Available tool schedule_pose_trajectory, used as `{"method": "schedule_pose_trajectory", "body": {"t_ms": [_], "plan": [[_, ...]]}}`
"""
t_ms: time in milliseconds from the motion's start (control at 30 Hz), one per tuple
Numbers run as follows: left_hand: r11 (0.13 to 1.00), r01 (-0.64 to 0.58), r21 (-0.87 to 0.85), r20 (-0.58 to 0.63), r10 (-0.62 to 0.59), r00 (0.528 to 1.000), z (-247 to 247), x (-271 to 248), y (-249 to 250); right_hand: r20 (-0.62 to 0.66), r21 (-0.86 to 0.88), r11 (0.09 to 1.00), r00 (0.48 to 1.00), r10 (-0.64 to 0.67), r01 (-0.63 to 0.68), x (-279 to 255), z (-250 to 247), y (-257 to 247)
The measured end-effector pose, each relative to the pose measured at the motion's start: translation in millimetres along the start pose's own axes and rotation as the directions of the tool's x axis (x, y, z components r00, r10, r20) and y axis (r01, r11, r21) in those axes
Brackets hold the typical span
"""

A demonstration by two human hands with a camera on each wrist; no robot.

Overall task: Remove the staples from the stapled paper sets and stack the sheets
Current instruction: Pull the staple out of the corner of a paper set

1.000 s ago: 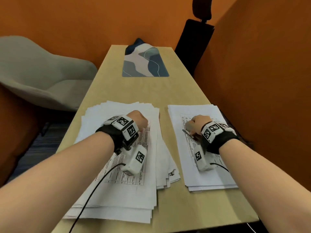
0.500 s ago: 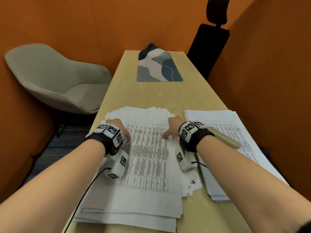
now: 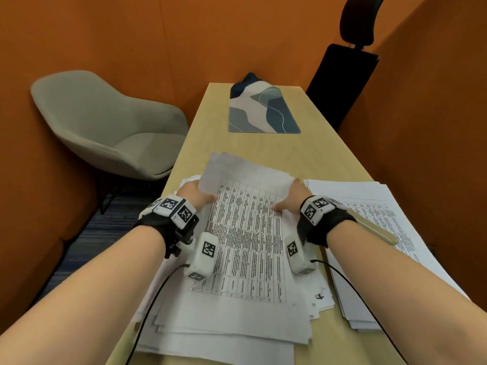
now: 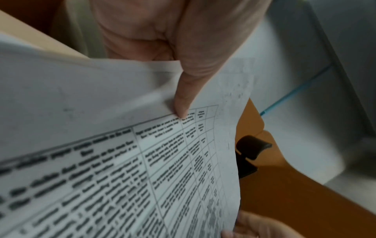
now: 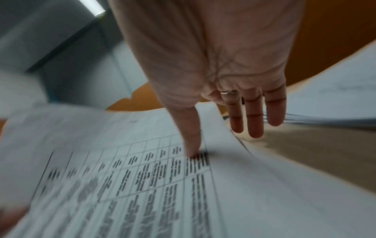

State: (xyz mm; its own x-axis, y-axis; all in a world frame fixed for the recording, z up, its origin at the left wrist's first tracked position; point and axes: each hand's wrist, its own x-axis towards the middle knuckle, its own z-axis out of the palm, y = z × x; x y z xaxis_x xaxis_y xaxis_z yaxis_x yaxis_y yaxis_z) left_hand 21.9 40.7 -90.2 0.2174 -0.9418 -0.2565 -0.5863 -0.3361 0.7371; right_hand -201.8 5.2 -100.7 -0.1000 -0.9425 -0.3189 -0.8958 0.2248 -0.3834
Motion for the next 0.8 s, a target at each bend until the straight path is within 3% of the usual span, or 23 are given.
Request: {"method": "schedule_pose_trajectory", "body": {"t_ms": [100,200,333,400,500,600,667,700,800], "plan": [[0.960,0.054,-0.276,0.007,-0.054,0.999,-9,6,-3,0.025,0.235,0.972,1.000,0.017,-0.023,-5,-16,8],[0.888,0.121,-0.444,0.043,-0.114,0.993,-13,14,-5,0.072,0.372,0.928,0.996,-0.060,0.029,-18,-30,15],[0.817,0.207,-0.539,0.165,-0.139,0.977,-8,17,-7,0.049,0.541,0.836,0.989,-0.141,0.093,-45,-46,19],[0.811,0.164,-0.562,0.116,-0.119,0.986,-7,-6,2,0.038,0.600,0.795,0.989,-0.141,0.090,-55,-55,23],[0.879,0.033,-0.476,-0.084,-0.083,0.993,-7,-40,13,0.008,0.448,0.889,0.993,-0.115,0.099,-65,-70,28],[0.991,-0.096,-0.096,-0.233,0.071,0.970,-5,-65,22,0.026,0.221,0.972,0.996,-0.081,0.073,-79,-78,33],[0.981,-0.159,0.108,-0.194,0.177,0.965,0,-74,26,0.053,0.096,0.993,0.996,-0.074,0.068,-85,-80,38],[0.975,-0.186,0.124,-0.138,0.203,0.969,3,-75,26,0.065,0.041,0.997,0.995,-0.071,0.069,-90,-78,38],[0.986,-0.169,-0.004,-0.003,0.169,0.986,15,-79,23,0.106,-0.031,0.994,0.990,-0.096,0.100,-89,-69,42]]}}
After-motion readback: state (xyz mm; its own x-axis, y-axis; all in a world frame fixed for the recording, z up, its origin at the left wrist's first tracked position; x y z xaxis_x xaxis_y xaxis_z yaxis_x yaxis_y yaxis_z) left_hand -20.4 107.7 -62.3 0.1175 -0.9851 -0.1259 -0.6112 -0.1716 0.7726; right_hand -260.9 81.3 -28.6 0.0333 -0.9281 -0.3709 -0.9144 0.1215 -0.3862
